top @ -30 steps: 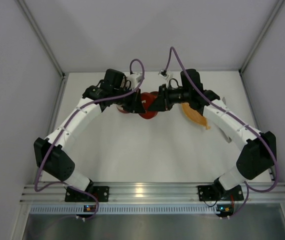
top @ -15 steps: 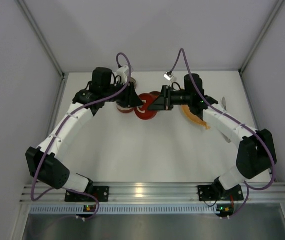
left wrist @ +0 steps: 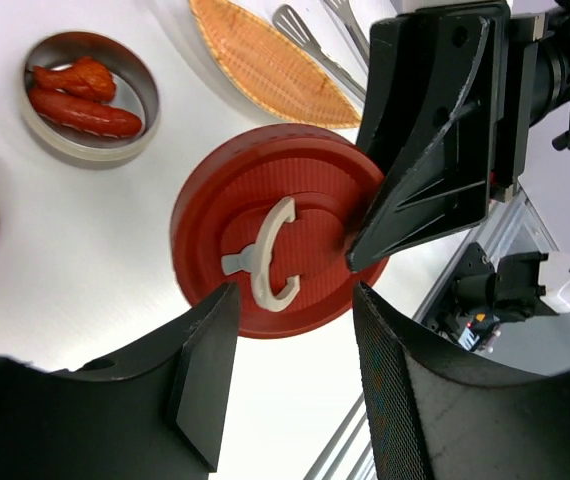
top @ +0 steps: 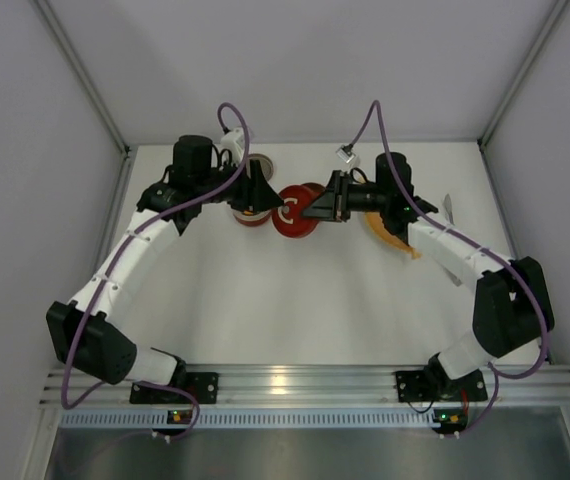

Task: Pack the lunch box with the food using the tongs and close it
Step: Close the box lid on the packing box.

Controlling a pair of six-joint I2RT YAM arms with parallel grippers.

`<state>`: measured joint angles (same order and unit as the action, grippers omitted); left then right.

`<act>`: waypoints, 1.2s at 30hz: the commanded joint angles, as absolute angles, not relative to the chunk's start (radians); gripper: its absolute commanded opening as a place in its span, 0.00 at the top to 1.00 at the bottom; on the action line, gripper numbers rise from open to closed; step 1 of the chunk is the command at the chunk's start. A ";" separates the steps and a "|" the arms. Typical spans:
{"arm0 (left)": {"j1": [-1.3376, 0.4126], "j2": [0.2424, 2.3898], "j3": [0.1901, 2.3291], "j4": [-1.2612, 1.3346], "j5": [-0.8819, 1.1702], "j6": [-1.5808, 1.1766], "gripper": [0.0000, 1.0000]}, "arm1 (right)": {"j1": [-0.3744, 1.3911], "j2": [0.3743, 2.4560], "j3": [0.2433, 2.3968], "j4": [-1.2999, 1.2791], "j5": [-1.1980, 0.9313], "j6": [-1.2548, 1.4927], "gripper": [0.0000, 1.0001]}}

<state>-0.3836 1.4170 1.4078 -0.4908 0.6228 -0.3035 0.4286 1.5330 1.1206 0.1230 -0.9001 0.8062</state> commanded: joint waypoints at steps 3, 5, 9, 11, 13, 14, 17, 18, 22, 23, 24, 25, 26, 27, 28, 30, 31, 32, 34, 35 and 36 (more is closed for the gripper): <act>-0.365 1.364 1.394 -0.430 0.607 -0.328 0.47 | 0.402 1.496 1.089 0.328 -0.928 0.919 1.00; -0.365 1.365 1.385 -0.423 0.600 -0.339 0.47 | 0.402 1.500 1.072 0.376 -0.936 0.971 1.00; -0.367 1.368 1.378 -0.410 0.592 -0.345 0.47 | 0.400 1.508 1.063 0.451 -0.946 1.025 1.00; -0.370 1.371 1.371 -0.397 0.586 -0.348 0.47 | 0.402 1.512 1.063 0.472 -0.948 1.043 1.00; -0.373 1.373 1.371 -0.396 0.583 -0.350 0.46 | 0.402 1.516 1.063 0.488 -0.951 1.049 1.00; -0.376 1.381 1.371 -0.396 0.583 -0.350 0.46 | 0.402 1.517 1.065 0.492 -0.953 1.055 1.00; -0.388 1.394 1.373 -0.394 0.575 -0.350 0.46 | 0.403 1.519 1.068 0.497 -0.953 1.057 1.00; -0.393 1.399 1.374 -0.393 0.577 -0.348 0.46 | 0.403 1.520 1.068 0.494 -0.953 1.054 1.00; -0.422 1.411 1.376 -0.387 0.565 -0.347 0.46 | 0.410 1.520 1.071 0.480 -0.953 1.040 1.00; -0.426 1.414 1.376 -0.384 0.563 -0.348 0.47 | 0.410 1.520 1.072 0.477 -0.953 1.037 1.00; -0.433 1.417 1.377 -0.379 0.561 -0.350 0.48 | 0.408 1.520 1.074 0.474 -0.953 1.034 1.00; -0.436 1.417 1.378 -0.376 0.561 -0.351 0.48 | 0.408 1.520 1.074 0.471 -0.953 1.032 1.00; -0.437 1.420 1.379 -0.376 0.560 -0.351 0.49 | 0.410 1.519 1.075 0.469 -0.953 1.031 1.00; -0.443 1.420 1.381 -0.374 0.558 -0.353 0.50 | 0.410 1.519 1.075 0.469 -0.953 1.029 1.00; -0.446 1.422 1.381 -0.374 0.555 -0.353 0.51 | 0.410 1.520 1.075 0.469 -0.953 1.031 1.00; -0.452 1.422 1.381 -0.371 0.552 -0.353 0.52 | 0.411 1.520 1.075 0.469 -0.953 1.031 1.00; -0.456 1.424 1.382 -0.373 0.549 -0.350 0.53 | 0.410 1.523 1.075 0.468 -0.953 1.031 1.00; -0.457 1.427 1.382 -0.374 0.546 -0.348 0.54 | 0.410 1.522 1.074 0.468 -0.953 1.029 1.00; -0.462 1.428 1.384 -0.374 0.534 -0.347 0.56 | 0.413 1.523 1.072 0.471 -0.954 1.029 1.00; -0.460 1.430 1.384 -0.376 0.531 -0.347 0.57 | 0.416 1.523 1.072 0.471 -0.954 1.028 1.00; -0.460 1.430 1.384 -0.376 0.525 -0.347 0.58 | 0.417 1.523 1.074 0.471 -0.956 1.025 1.00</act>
